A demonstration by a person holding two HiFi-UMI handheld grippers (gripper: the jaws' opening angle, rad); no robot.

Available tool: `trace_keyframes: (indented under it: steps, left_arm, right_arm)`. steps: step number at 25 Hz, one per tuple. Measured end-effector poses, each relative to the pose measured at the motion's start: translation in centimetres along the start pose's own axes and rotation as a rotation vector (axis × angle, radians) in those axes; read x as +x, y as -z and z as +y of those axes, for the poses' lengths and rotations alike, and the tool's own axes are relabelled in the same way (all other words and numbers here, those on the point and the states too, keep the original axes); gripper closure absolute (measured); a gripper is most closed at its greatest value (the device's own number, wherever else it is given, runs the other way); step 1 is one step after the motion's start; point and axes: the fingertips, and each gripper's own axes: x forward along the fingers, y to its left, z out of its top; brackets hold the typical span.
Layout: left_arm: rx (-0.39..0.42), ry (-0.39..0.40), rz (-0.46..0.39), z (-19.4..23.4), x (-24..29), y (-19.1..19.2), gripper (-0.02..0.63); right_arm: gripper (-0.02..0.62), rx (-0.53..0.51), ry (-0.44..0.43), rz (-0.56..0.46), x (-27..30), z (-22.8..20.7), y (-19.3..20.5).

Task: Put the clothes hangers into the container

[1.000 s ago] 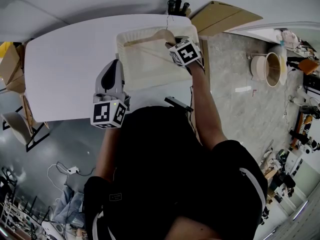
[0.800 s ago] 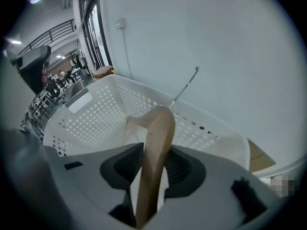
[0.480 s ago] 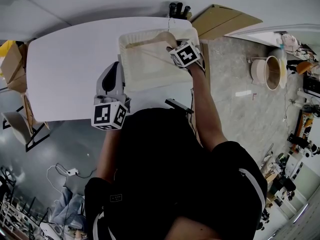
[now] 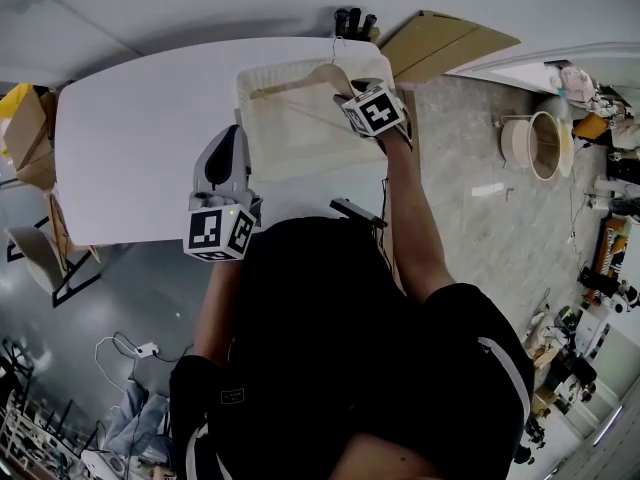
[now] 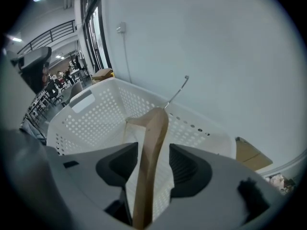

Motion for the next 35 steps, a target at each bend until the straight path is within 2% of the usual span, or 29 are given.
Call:
trace_keyframes:
  steps: [9, 20, 21, 23, 27, 35]
  left_arm:
    - [0.007, 0.011, -0.017, -0.9, -0.9, -0.4, 0.601]
    - [0.015, 0.051, -0.040, -2.6, -2.1, -0.7, 0.601]
    - [0.016, 0.056, -0.041, -2.7, -2.1, -0.7, 0.602]
    - [0.018, 0.064, -0.041, -3.0, -2.3, -0.7, 0.602]
    - [0.022, 0.084, -0.041, -3.7, -2.4, -0.7, 0.603]
    - [0.033, 0.125, -0.032, -5.0, -2.8, -0.3, 0.603]
  right_arm:
    - [0.382, 0.010, 0.057, -0.053, -2.6, -0.6, -0.2]
    - [0.385, 0.083, 0.127, -0.308, -9.5, 0.3, -2.5]
    - [0.396, 0.087, 0.133, -0.325, -10.0, 0.6, -2.6]
    - [0.502, 0.098, 0.153, -0.362, -11.1, 1.0, -2.7]
    - [0.574, 0.144, 0.181, -0.440, -13.0, 1.9, -2.5]
    - [0.580, 0.256, 0.244, -0.562, -16.1, 3.2, -1.1]
